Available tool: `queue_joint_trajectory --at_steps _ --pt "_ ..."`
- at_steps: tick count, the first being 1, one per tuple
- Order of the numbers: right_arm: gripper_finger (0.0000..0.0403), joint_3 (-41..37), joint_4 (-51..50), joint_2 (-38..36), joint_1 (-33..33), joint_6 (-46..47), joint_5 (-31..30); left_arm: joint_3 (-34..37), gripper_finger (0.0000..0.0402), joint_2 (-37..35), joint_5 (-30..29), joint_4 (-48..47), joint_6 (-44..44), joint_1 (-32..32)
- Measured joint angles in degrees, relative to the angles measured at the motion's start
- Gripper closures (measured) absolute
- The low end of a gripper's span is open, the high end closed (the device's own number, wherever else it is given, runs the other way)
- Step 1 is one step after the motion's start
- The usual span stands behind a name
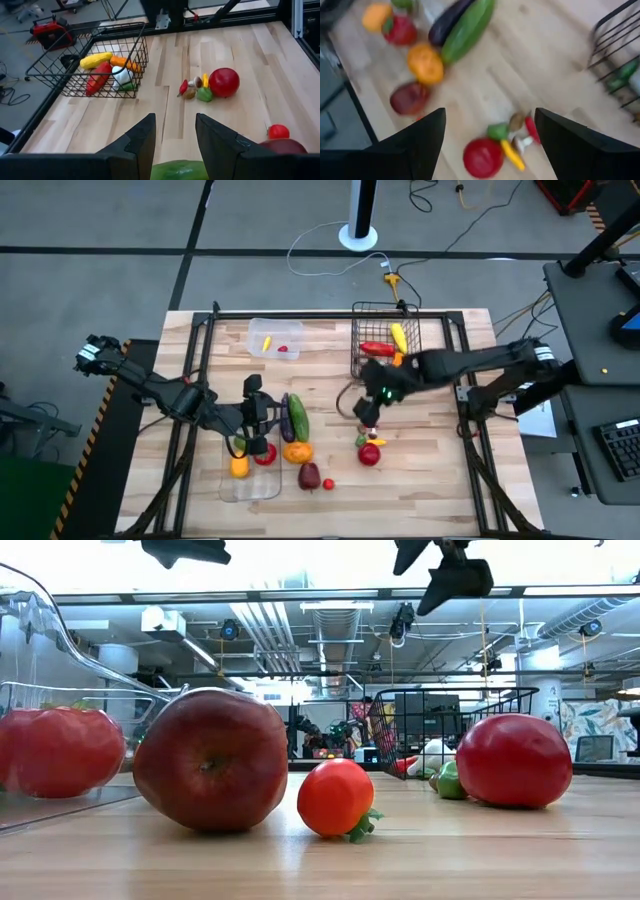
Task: Sort produce into baskets
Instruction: Put the tomato into the transparent bin
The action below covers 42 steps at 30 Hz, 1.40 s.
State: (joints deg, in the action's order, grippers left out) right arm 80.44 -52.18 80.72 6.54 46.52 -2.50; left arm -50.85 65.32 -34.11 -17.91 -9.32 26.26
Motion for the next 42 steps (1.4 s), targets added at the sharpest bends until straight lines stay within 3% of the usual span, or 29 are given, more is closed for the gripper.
queue_joint_trajectory --at_steps 11,17,29,33,42 --pt "0.0106 -0.22 -7.53 7.25 10.16 2.69 1.53 0.00 0.0278 0.02 0.08 -0.05 0.13 0.00" --pt "0.0084 -0.48 -7.27 11.38 15.61 -11.47 0.10 0.04 0.0278 0.04 0.11 0.38 -0.18 0.00" --pt "0.0082 -1.88 -6.87 13.56 22.17 -12.98 -9.07 1.05 0.0278 0.07 0.20 2.49 -1.27 0.00" --pt "0.0078 -2.88 -3.95 13.56 23.51 -12.83 -12.67 1.11 0.0278 0.07 0.20 2.49 -1.47 0.00" --pt "0.0060 -7.82 5.18 13.91 23.59 -12.12 -12.64 1.18 0.0278 0.07 0.19 2.49 -1.91 0.00"
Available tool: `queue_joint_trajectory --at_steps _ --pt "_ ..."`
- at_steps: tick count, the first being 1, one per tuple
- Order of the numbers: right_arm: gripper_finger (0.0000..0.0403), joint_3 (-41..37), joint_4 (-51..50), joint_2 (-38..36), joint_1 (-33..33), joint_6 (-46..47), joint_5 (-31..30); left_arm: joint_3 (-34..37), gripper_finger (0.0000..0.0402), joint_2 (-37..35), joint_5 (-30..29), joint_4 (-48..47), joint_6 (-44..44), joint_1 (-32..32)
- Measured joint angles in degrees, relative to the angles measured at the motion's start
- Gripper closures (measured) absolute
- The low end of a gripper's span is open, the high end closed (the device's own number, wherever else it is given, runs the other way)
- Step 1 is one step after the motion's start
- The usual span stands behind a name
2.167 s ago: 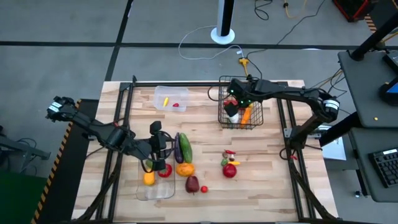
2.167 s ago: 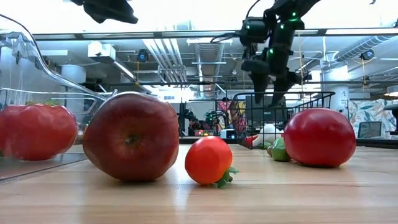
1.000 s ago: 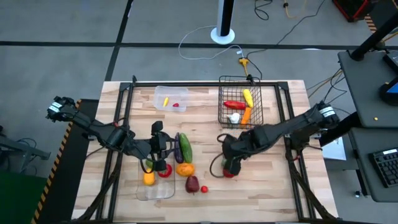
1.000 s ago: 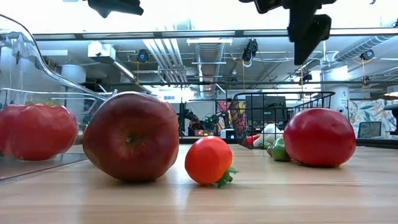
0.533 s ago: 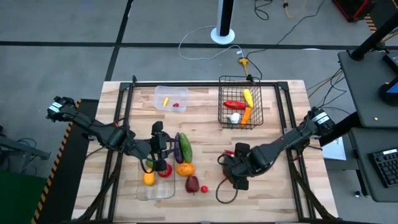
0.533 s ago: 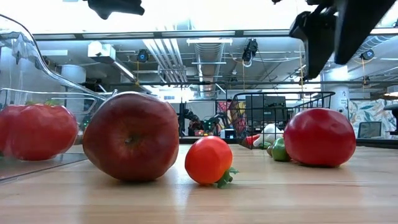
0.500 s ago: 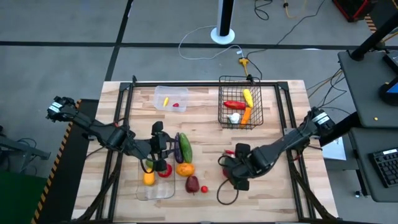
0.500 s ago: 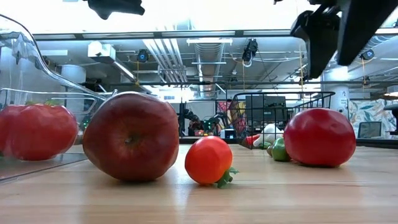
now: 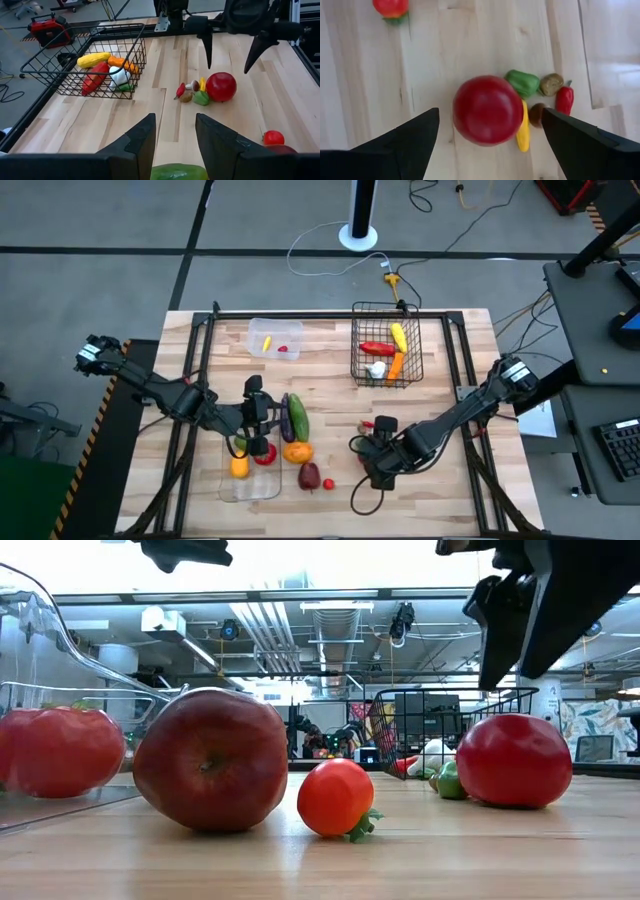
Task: Sort produce into baskets
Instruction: Put the tomato into the transparent bin
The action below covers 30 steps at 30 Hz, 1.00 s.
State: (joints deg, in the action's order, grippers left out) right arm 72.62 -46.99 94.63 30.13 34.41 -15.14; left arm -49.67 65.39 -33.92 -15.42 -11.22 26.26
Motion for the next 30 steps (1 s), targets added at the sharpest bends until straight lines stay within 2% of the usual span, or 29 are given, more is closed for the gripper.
queue_joint_trajectory --at_steps 5,30 --pt "0.0060 -2.06 0.14 0.00 0.00 2.23 0.05 0.00 0.0278 0.00 -0.01 0.00 0.00 0.02" --pt "0.0058 -10.20 13.38 0.00 -0.31 4.04 1.86 0.00 0.0278 0.02 -0.04 1.03 0.19 0.00"
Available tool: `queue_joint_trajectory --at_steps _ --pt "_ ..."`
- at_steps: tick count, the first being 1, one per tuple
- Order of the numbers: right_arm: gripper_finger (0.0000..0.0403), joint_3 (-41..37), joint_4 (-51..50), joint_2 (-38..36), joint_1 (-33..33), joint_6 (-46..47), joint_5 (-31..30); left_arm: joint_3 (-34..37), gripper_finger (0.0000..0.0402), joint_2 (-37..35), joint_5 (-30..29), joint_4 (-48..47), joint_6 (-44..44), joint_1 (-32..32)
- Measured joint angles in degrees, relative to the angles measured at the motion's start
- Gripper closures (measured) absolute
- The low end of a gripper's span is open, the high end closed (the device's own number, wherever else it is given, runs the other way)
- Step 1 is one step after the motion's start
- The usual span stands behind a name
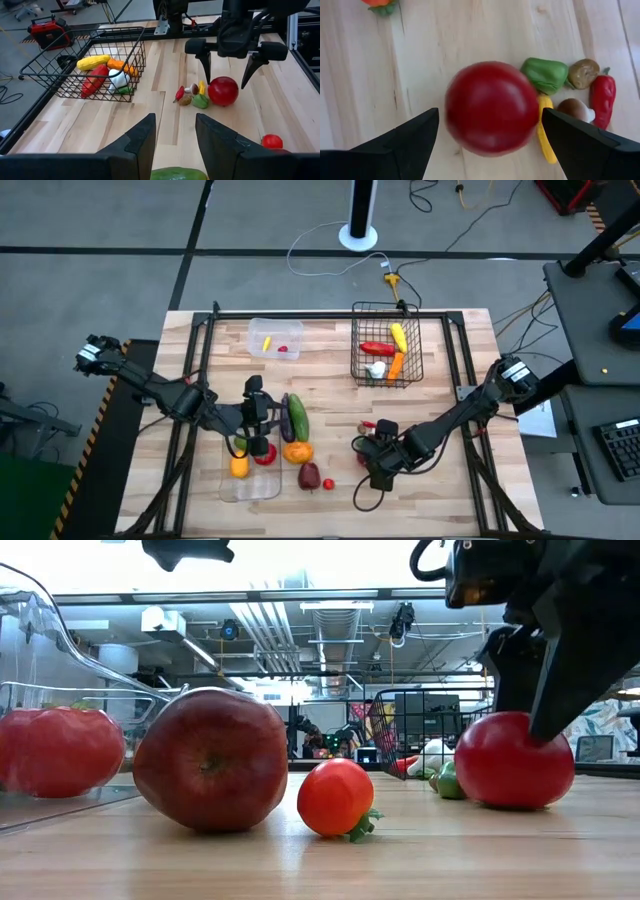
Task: Sort produce into baskets
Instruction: Put the tomato into the transparent bin
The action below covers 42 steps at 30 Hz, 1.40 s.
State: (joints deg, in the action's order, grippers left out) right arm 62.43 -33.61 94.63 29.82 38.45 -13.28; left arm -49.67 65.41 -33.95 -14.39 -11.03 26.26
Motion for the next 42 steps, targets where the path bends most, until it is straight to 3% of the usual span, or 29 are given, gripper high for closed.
queue_joint_trajectory --at_steps 12,21,29,36,42 --pt "0.0061 -1.28 1.06 0.79 -0.80 -0.43 -0.85 0.00 0.0278 0.00 0.00 0.84 0.02 -0.07" --pt "0.0093 -0.89 1.76 2.30 -0.98 -1.41 -0.93 0.04 0.0278 0.00 -0.02 0.85 0.02 -0.11" --pt "0.0100 -0.87 1.74 -1.08 -0.98 -1.35 -1.54 0.70 0.0278 0.00 -0.02 1.10 0.05 -0.11" --pt "0.0100 -0.89 5.20 -4.42 -0.98 -3.78 -7.10 0.74 0.0278 0.00 0.00 2.10 0.06 -0.11" --pt "0.0101 -0.89 16.23 -4.58 -1.02 -13.39 -13.24 2.31 0.0278 0.00 3.36 9.59 4.72 -0.04"
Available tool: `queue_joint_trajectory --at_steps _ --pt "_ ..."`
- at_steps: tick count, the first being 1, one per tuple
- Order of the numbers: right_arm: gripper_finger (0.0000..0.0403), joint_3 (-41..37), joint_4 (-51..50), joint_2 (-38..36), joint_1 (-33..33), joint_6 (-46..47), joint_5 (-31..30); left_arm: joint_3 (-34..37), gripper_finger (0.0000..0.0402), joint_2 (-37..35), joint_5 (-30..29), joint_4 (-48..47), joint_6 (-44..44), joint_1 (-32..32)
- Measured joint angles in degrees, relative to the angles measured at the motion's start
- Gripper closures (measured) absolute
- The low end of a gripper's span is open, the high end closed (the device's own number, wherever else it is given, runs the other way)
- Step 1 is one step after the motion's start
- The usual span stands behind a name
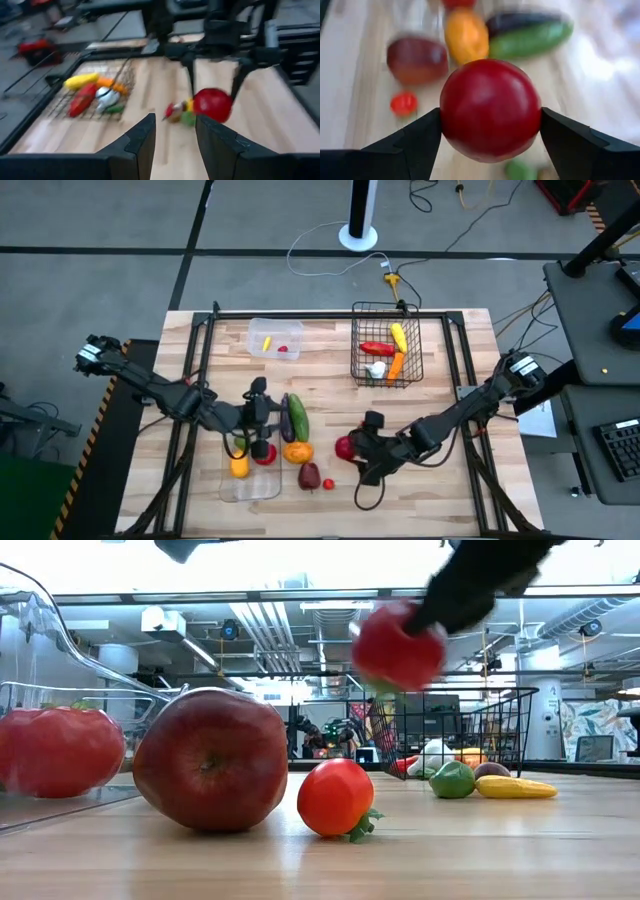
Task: Sort produce into baskets
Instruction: Put the tomato into the transparent bin
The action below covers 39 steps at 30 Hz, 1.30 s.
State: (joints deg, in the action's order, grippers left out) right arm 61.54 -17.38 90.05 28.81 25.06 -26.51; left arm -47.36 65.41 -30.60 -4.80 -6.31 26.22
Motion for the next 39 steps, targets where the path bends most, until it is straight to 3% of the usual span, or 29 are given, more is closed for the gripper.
queue_joint_trajectory --at_steps 4,8,13,17,20,31,34,39 --pt "0.0101 -1.76 11.65 0.08 -0.05 -7.90 -5.62 3.48 0.0278 0.00 7.37 11.67 4.98 0.00" --pt "0.0101 -6.99 35.26 0.10 -0.41 -22.09 -9.05 7.61 0.0278 0.02 11.17 24.04 7.44 0.00" --pt "0.0101 -15.54 65.04 0.10 -1.58 -36.30 -6.58 10.67 0.0278 0.02 12.77 30.56 8.00 0.00" --pt "0.0101 -20.00 79.30 0.10 -3.24 -39.60 -0.90 11.61 0.0268 0.38 13.65 34.12 8.93 0.00" --pt "0.0101 -20.74 81.40 0.10 -4.26 -39.40 2.70 11.61 0.0246 1.94 13.65 37.84 10.21 -0.08" --pt "0.0101 -20.74 82.42 0.10 -4.58 -40.70 3.01 9.77 0.0107 12.60 11.05 49.46 13.31 -0.15" --pt "0.0101 -20.74 82.40 0.10 -4.58 -40.70 3.01 9.45 0.0083 15.59 10.73 53.19 14.27 -0.17" --pt "0.0101 -20.72 82.39 0.10 -4.58 -40.45 3.03 9.47 0.0068 18.67 4.42 58.86 16.39 -0.26"
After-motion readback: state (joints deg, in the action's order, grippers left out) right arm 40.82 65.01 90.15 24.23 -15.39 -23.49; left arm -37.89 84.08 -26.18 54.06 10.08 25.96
